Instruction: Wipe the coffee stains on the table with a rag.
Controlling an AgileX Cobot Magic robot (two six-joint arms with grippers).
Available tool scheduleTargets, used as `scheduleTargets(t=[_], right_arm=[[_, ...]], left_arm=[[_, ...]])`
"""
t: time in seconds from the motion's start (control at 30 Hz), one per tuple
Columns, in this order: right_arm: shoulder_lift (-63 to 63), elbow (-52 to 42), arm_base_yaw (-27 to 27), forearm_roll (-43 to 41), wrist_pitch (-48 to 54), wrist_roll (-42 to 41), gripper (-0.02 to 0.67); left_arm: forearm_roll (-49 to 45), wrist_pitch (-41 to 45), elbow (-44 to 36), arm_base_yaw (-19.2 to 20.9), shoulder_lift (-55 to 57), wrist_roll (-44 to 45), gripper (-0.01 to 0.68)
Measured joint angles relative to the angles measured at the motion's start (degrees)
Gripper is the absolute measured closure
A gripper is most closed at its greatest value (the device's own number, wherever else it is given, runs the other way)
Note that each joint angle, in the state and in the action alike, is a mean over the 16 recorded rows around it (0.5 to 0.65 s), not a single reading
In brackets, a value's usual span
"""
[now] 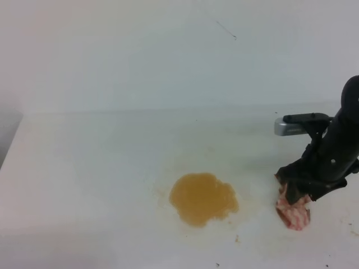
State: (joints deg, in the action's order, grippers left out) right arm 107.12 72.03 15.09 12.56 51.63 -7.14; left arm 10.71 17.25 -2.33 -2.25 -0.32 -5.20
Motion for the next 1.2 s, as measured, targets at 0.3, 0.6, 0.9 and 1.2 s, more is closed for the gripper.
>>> scheduleTargets(t=[0.3,0.6,0.9,1.2], right_arm=[[5.8,3.2,0.1,-0.5,0.8,-1.9,0.417],[8.5,11.5,1.0,2.1,6.6,-5.6,0.594],[8.9,23.2,9.1,7.4,11.8,-7.6,0.626],[13.4,32.0,21.2,8.6,11.9,-7.1,0.627]], left_arm=[[0.0,0.0,0.0,0.0,0.0,0.0,0.673],[0.0,0.0,0.0,0.0,0.0,0.0,0.673],[0.0,0.0,0.0,0.0,0.0,0.0,0.673],[0.0,0.0,0.0,0.0,0.1,0.0,0.673]])
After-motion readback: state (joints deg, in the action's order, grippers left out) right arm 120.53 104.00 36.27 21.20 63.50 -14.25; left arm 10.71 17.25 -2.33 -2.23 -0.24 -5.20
